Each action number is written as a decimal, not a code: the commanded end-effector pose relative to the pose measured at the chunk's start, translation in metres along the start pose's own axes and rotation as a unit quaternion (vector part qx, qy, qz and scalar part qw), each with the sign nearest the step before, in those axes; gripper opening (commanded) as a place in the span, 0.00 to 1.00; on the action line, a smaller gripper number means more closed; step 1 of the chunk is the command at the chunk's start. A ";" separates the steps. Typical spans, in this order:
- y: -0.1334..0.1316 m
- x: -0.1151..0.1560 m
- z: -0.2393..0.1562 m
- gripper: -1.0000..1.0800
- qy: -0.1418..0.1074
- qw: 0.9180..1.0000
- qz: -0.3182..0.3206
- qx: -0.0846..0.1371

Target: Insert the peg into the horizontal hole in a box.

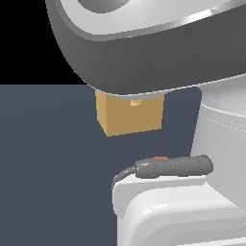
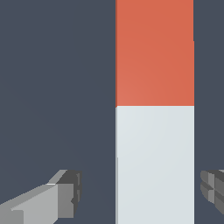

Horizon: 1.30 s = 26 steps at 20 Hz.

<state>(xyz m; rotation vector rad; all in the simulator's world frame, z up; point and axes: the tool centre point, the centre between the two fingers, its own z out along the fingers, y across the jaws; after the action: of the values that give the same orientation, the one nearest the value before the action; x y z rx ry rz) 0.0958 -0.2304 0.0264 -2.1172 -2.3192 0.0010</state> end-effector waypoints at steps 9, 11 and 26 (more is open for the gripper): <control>0.002 -0.001 0.007 0.00 0.000 1.000 0.000 -0.001; 0.002 -0.001 0.007 0.00 0.000 1.000 0.000 -0.001; 0.011 0.035 -0.010 0.00 0.000 1.000 -0.021 0.000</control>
<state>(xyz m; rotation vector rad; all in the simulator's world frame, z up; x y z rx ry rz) 0.0994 -0.2062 0.0282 -2.0824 -2.3452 0.0059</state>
